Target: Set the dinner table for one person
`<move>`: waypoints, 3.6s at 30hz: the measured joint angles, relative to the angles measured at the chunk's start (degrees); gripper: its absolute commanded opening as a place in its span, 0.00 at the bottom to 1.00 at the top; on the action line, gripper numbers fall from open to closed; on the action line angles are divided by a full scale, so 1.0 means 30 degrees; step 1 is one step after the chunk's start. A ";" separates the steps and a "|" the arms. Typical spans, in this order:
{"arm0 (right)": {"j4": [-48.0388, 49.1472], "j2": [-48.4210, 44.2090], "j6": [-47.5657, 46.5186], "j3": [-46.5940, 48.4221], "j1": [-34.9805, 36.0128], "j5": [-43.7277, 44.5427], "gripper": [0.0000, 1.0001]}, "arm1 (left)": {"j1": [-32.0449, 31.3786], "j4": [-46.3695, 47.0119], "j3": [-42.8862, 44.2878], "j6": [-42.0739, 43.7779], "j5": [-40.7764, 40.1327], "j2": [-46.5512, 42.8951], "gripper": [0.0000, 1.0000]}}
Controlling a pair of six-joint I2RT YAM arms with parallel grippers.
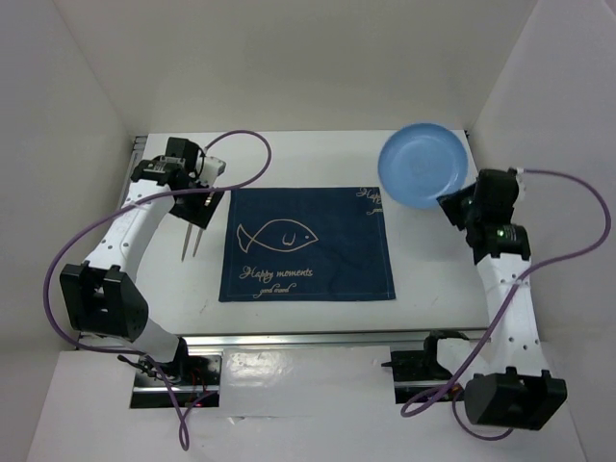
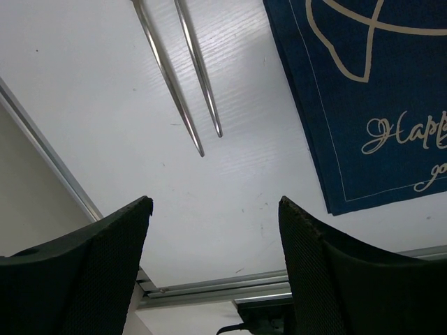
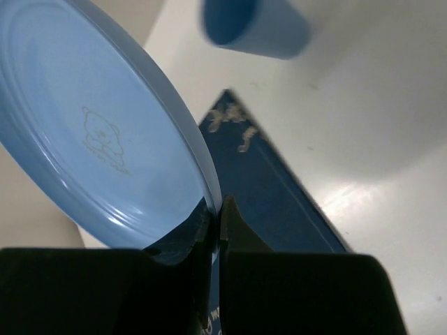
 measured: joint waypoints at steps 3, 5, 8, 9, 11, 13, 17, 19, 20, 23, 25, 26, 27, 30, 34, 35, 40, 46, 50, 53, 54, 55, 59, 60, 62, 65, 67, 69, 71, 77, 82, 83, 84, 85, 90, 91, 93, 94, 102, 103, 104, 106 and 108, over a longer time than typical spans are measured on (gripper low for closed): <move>0.0933 0.2455 -0.2550 0.3461 0.0015 -0.2419 0.00 | 0.0000 -0.0036 0.0044 -0.0051 0.0189 0.0109 0.80; 0.1756 0.4860 -0.4058 0.5967 0.0313 -0.4109 0.00 | 0.0000 -0.0153 0.0277 -0.0095 0.0197 0.0408 0.80; 0.2317 0.8298 -0.6411 0.8408 0.2594 -0.4612 0.00 | 0.0087 -0.0248 0.0685 -0.0146 0.0189 0.0831 0.80; 0.2317 0.9253 -0.7147 0.8816 0.3650 -0.4568 0.00 | 0.0124 -0.0277 0.0772 -0.0189 0.0182 0.0896 0.80; 0.2237 1.1242 -0.8422 0.9245 0.5880 -0.4539 0.00 | 0.0204 -0.0306 0.0933 -0.0270 0.0160 0.0925 0.80; 0.2098 1.3100 -0.9428 0.9209 0.7759 -0.4962 0.00 | 0.0335 -0.0291 0.1049 -0.0452 0.0022 0.0925 0.80; 0.1938 1.5045 -1.0652 0.7482 0.8947 -0.6914 0.00 | 0.0743 -0.0306 0.0969 -0.0532 -0.0291 0.0933 0.80; 0.1712 1.5671 -1.1009 0.7060 0.9034 -0.7257 0.00 | 0.0940 -0.0262 0.0772 -0.0539 -0.0415 0.0933 0.80; 0.1770 1.6014 -1.1154 0.6972 0.9056 -0.7322 0.00 | 0.1042 -0.0248 0.0605 -0.0539 -0.0466 0.0976 0.80; 0.2106 1.6830 -1.1446 0.6586 0.9500 -0.7781 0.00 | 0.1180 -0.0270 0.0452 -0.0605 -0.0532 0.1457 0.80; 0.2412 1.7223 -1.1497 0.6025 0.9894 -0.8233 0.00 | 0.1209 -0.0240 0.0459 -0.0641 -0.0546 0.1996 0.80; 0.2499 1.7369 -1.1519 0.5690 1.0010 -0.8437 0.00 | 0.1209 -0.0262 0.0459 -0.0648 -0.0546 0.2310 0.80; 0.2557 1.7551 -1.1511 0.5355 1.0163 -0.8692 0.00 | 0.1209 -0.0255 0.0452 -0.0656 -0.0546 0.2528 0.80; 0.2601 1.8207 -1.1489 0.4947 1.0287 -0.9100 0.00 | 0.1209 -0.0255 0.0459 -0.0692 -0.0546 0.2929 0.80; 0.2623 1.9256 -1.1402 0.5005 1.0287 -0.9085 0.00 | 0.1209 -0.0248 0.0517 -0.0721 -0.0546 0.2951 0.80; 0.2565 1.9394 -1.1307 0.5085 1.0251 -0.9173 0.00 | 0.1209 -0.0248 0.0532 -0.0743 -0.0554 0.2951 0.80; 0.2149 1.9438 -1.1271 0.5552 1.0236 -0.8845 0.00 | 0.1282 -0.0233 0.0525 -0.0947 -0.0546 0.2951 0.80; 0.1727 1.9431 -1.1271 0.6054 1.0236 -0.8204 0.02 | 0.1319 -0.0138 0.0488 -0.0984 -0.0692 0.2951 0.80; 0.1552 1.9431 -1.1220 0.6120 1.0236 -0.8196 0.45 | 0.1319 -0.0124 0.0488 -0.0976 -0.0692 0.2943 0.80; 0.1231 1.9431 -1.1336 0.6135 1.0236 -0.7956 0.68 | 0.1319 -0.0124 0.0488 -0.0969 -0.0692 0.2943 0.80; 0.1151 1.9380 -1.1242 0.6142 1.0236 -0.7941 0.68 | 0.1319 -0.0109 0.0481 -0.0969 -0.0685 0.2943 0.80; 0.1035 1.9278 -1.1307 0.6178 1.0236 -0.7817 0.70 | 0.1319 -0.0022 0.0430 -0.0969 -0.0678 0.2943 0.79; 0.0306 1.8469 -1.1329 0.6178 1.0236 -0.6594 0.70 | 0.1319 0.0342 0.0058 -0.0882 -0.0678 0.3191 0.68; 0.0160 1.8032 -1.1329 0.6178 1.0236 -0.6324 0.70 | 0.1319 0.0481 0.0066 -0.0787 -0.0670 0.3439 0.63; -0.0022 1.6925 -1.1256 0.6186 1.0236 -0.5850 0.70 | 0.1319 0.0743 0.0153 -0.0539 -0.0656 0.4233 0.60; -0.0066 1.4870 -1.1009 0.6368 1.0236 -0.5231 0.70 | 0.1311 0.1231 0.0801 -0.0415 -0.0707 0.6280 0.57; -0.0015 1.3559 -1.0775 0.6470 1.0236 -0.4918 0.70 | 0.1297 0.1617 0.1515 -0.0386 -0.0765 0.7745 0.57; 0.0095 1.2517 -1.0608 0.6506 1.0236 -0.4656 0.70 | 0.1297 0.1931 0.2127 -0.0379 -0.0816 0.8947 0.57; 0.0080 1.1788 -1.0440 0.6506 1.0236 -0.4422 0.70 | 0.1290 0.2098 0.2943 -0.0386 -0.1049 1.0018 0.57; 0.0073 1.1081 -0.9959 0.5799 1.0236 -0.4036 0.70 | 0.1282 0.2725 0.4291 -0.0386 -0.1457 1.1577 0.57; -0.0029 1.0236 -0.9449 0.5173 1.0236 -0.3446 0.70 | 0.1282 0.2514 0.5829 -0.0495 -0.1537 1.3019 0.44; 0.0015 0.9952 -0.9347 0.5144 1.0236 -0.3300 0.70 | 0.1268 0.2499 0.5945 -0.0488 -0.1545 1.3107 0.39; 0.0029 0.9683 -0.9304 0.5129 1.0236 -0.3155 0.70 | 0.1260 0.2433 0.6040 -0.0517 -0.1545 1.3202 0.36; 0.0036 0.9326 -0.9238 0.5122 1.0236 -0.2929 0.70 | 0.1246 0.2353 0.6135 -0.0495 -0.1523 1.3274 0.33; 0.0117 0.7737 -0.9180 0.5122 1.0236 -0.1945 0.70 | 0.1209 0.1719 0.6623 -0.0474 -0.1224 1.3631 0.14; 0.0124 0.7562 -0.9180 0.5122 1.0236 -0.1814 0.70 | 0.1209 0.1515 0.6783 -0.0517 -0.1137 1.3726 0.07; 0.0168 0.7344 -0.9173 0.5122 1.0236 -0.1559 0.70 | 0.1209 0.0889 0.7337 -0.0532 -0.0845 1.4083 0.00; 0.0211 0.7278 -0.9165 0.5115 1.0236 -0.1479 0.70 | 0.1209 0.0634 0.7599 -0.0517 -0.0692 1.4236 0.00; 0.0670 0.7133 -0.9333 0.4838 1.0236 -0.2222 0.70 | 0.1989 -0.0510 0.8619 -0.1071 0.1712 1.4710 0.00; 0.0758 0.7096 -0.9377 0.4692 1.0236 -0.2506 0.70 | 0.2120 -0.0546 0.8619 -0.1282 0.2142 1.4673 0.00; 0.0823 0.7089 -0.9406 0.4554 1.0244 -0.2739 0.70 | 0.2251 -0.0561 0.8619 -0.1603 0.2608 1.4659 0.00; 0.1115 0.7089 -0.9457 0.4284 1.0346 -0.3177 0.70 | 0.2419 -0.0568 0.8619 -0.2164 0.3337 1.4593 0.00; 0.1523 0.7089 -0.9486 0.4051 1.0644 -0.3745 0.70 | 0.2506 -0.0466 0.8619 -0.2907 0.4058 1.4491 0.00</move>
